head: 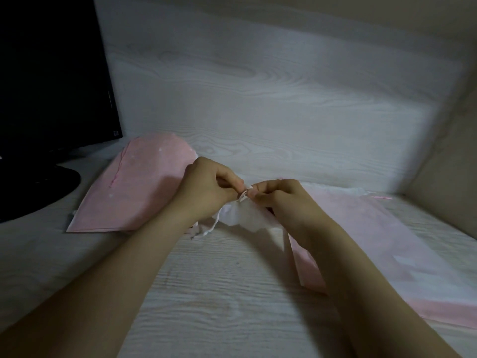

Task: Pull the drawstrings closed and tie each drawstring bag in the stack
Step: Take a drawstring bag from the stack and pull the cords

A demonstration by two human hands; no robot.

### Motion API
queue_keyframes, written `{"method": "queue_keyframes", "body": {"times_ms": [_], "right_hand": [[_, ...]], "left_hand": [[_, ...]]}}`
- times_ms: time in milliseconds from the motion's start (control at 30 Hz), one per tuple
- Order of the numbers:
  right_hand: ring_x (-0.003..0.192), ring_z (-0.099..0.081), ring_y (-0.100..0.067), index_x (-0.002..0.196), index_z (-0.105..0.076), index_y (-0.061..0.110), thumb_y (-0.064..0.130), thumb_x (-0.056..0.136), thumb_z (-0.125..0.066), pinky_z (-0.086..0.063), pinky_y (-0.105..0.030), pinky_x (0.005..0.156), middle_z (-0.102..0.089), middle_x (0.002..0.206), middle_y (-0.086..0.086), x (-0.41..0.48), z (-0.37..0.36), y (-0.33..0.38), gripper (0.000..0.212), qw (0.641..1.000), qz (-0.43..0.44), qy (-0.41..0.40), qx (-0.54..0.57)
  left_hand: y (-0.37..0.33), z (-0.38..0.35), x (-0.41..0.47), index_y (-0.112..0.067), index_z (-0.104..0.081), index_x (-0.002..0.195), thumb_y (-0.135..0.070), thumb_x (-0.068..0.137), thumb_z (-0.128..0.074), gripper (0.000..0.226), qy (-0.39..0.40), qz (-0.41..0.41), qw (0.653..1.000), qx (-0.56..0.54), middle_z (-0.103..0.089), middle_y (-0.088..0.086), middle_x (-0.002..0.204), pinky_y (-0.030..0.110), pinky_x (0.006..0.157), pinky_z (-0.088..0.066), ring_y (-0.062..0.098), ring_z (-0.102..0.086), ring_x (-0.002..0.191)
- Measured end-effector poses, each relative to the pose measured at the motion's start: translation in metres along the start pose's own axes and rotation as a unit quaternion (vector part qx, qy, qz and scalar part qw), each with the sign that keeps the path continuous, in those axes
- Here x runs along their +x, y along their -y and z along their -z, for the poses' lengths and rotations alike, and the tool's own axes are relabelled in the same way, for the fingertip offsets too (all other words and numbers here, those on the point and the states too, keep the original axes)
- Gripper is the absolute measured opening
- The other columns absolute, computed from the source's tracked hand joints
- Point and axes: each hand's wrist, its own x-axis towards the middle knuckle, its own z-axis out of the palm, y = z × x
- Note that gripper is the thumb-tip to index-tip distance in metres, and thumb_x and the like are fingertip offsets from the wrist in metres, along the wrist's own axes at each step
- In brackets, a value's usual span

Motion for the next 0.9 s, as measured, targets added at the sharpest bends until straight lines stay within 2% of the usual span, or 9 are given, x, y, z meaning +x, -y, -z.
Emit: {"method": "queue_keyframes", "body": {"times_ms": [100,233,433,500,567,667,767,833,900], "right_hand": [[0.098,-0.072,-0.036,0.087,-0.08,0.006,0.006,0.092,-0.064,-0.056,-0.051,0.096,-0.076,0.099,-0.023,0.004,0.001,-0.005,0.016,0.999,-0.024,-0.013,0.044],[0.11,-0.07,-0.043,0.091,-0.081,0.005,0.001,0.089,-0.061,-0.053,-0.059,0.104,-0.077,0.101,-0.023,0.007,0.003,-0.01,0.021,0.996,-0.035,-0.038,0.075],[0.109,-0.07,-0.044,0.09,-0.081,0.004,-0.002,0.088,-0.06,-0.053,-0.06,0.103,-0.077,0.1,-0.024,0.006,0.002,-0.009,0.022,0.995,-0.035,-0.049,0.083],[0.108,-0.07,-0.044,0.086,-0.08,0.005,0.0,0.089,-0.063,-0.053,-0.061,0.101,-0.076,0.1,-0.025,0.006,0.003,-0.009,0.019,0.994,-0.035,-0.061,0.08],[0.102,-0.074,-0.036,0.08,-0.079,0.005,-0.001,0.091,-0.064,-0.055,-0.057,0.101,-0.077,0.098,-0.021,0.006,0.004,-0.008,0.02,0.993,-0.031,-0.076,0.085],[0.09,-0.074,-0.03,0.078,-0.078,0.006,0.004,0.094,-0.068,-0.058,-0.051,0.095,-0.077,0.094,-0.021,0.005,0.005,-0.006,0.019,0.994,-0.02,-0.087,0.07],[0.079,-0.071,-0.03,0.085,-0.079,0.002,0.011,0.096,-0.069,-0.059,-0.042,0.076,-0.076,0.092,-0.026,0.002,0.005,-0.003,0.018,0.994,-0.011,-0.093,0.054],[0.072,-0.069,-0.026,0.086,-0.079,0.002,0.013,0.097,-0.069,-0.057,-0.038,0.068,-0.076,0.087,-0.024,0.001,0.004,-0.003,0.018,0.994,-0.009,-0.096,0.049],[0.07,-0.069,-0.024,0.085,-0.079,0.003,0.014,0.096,-0.071,-0.056,-0.036,0.065,-0.076,0.084,-0.022,0.0,0.004,-0.002,0.017,0.994,-0.004,-0.096,0.047]], "left_hand": [[-0.001,-0.002,0.002,-0.019,-0.086,0.086,0.004,0.084,-0.079,0.024,0.016,-0.02,1.0,0.003,-0.082,-0.01,0.094,0.034,0.099,-0.06,0.004,-0.077,0.095],[-0.004,-0.004,-0.002,-0.023,-0.086,0.094,-0.007,0.09,-0.077,0.019,0.058,-0.046,0.997,0.018,-0.081,-0.014,0.099,0.036,0.099,-0.06,0.001,-0.075,0.101],[0.0,-0.005,-0.001,-0.022,-0.084,0.08,-0.02,0.083,-0.087,0.004,0.049,-0.063,0.996,0.039,-0.08,-0.013,0.099,0.037,0.097,-0.059,-0.001,-0.074,0.098],[-0.003,-0.005,0.0,-0.02,-0.081,0.08,-0.034,0.076,-0.079,0.015,0.026,-0.029,0.999,0.03,-0.08,-0.007,0.097,0.04,0.097,-0.06,-0.001,-0.073,0.096],[-0.009,-0.002,0.004,-0.007,-0.08,0.089,-0.045,0.069,-0.067,0.045,0.021,0.017,0.999,-0.024,-0.078,0.013,0.1,0.044,0.093,-0.058,0.009,-0.071,0.091],[-0.017,0.004,0.007,-0.008,-0.083,0.083,-0.027,0.092,-0.062,0.029,0.048,0.081,0.974,-0.206,-0.08,0.015,0.104,0.044,0.105,-0.056,0.026,-0.075,0.108],[-0.023,0.008,0.005,-0.013,-0.075,0.07,-0.014,0.104,-0.059,0.037,0.08,0.108,0.931,-0.339,-0.079,0.02,0.108,0.043,0.106,-0.056,0.037,-0.073,0.114],[-0.026,0.008,0.004,-0.012,-0.068,0.074,-0.023,0.105,-0.06,0.034,0.086,0.114,0.918,-0.371,-0.078,0.02,0.096,0.042,0.106,-0.055,0.035,-0.074,0.11],[-0.028,0.007,0.006,-0.014,-0.057,0.065,-0.029,0.106,-0.06,0.044,0.063,0.122,0.901,-0.412,-0.064,0.009,0.069,0.043,0.107,-0.054,0.027,-0.076,0.085]]}}
